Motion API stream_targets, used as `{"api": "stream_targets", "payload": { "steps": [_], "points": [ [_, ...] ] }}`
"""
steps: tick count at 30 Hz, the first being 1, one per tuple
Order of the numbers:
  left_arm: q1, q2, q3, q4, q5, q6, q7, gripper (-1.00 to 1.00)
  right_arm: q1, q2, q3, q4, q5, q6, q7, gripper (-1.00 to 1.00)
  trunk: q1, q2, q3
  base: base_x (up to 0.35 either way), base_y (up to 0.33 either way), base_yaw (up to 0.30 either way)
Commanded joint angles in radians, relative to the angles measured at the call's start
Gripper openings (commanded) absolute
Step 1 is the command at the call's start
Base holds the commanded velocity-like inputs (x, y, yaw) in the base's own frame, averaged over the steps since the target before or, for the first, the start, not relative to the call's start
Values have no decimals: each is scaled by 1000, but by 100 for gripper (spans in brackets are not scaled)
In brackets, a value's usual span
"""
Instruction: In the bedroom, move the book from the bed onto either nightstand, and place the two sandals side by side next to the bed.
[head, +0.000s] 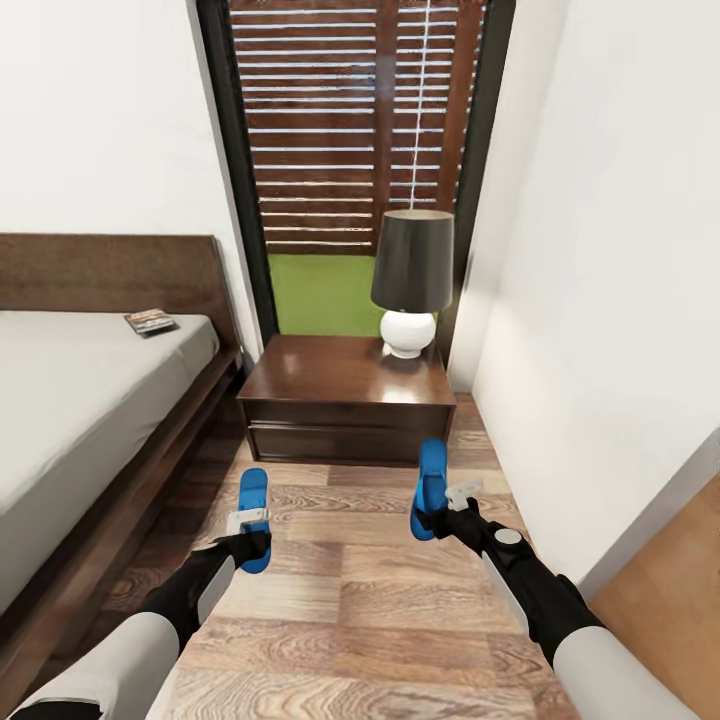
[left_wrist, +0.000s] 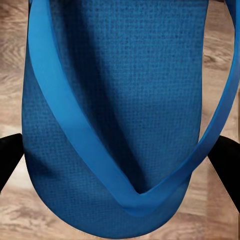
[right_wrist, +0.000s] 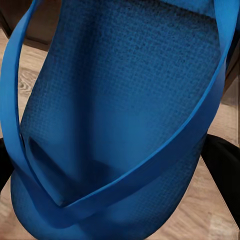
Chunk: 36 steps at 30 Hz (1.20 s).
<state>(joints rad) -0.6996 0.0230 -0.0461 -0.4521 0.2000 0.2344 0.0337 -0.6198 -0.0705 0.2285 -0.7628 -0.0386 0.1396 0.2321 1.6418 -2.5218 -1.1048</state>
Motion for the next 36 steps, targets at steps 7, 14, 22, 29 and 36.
{"api": "stream_targets", "payload": {
  "steps": [7,14,22,29,36],
  "points": [
    [0,0,-1,0,0,0,1,-100,0,0,0,0,0,0,0,-100,-3,2,27,0,0,0],
    [0,-1,-3,2,-2,2,6,-100,0,0,0,0,2,-3,0,-100,-3,2,27,100,-32,0],
    [0,0,-3,3,-2,1,6,-100,0,0,0,0,2,-3,-1,-100,-3,2,27,313,-117,0],
    [0,1,-3,4,-2,-1,6,-100,0,0,0,0,2,-2,-2,-100,-3,2,27,264,-103,39],
    [0,2,-3,4,-2,-3,6,-100,0,0,0,0,2,0,-6,-100,-3,2,27,23,-9,229]
  ]
}}
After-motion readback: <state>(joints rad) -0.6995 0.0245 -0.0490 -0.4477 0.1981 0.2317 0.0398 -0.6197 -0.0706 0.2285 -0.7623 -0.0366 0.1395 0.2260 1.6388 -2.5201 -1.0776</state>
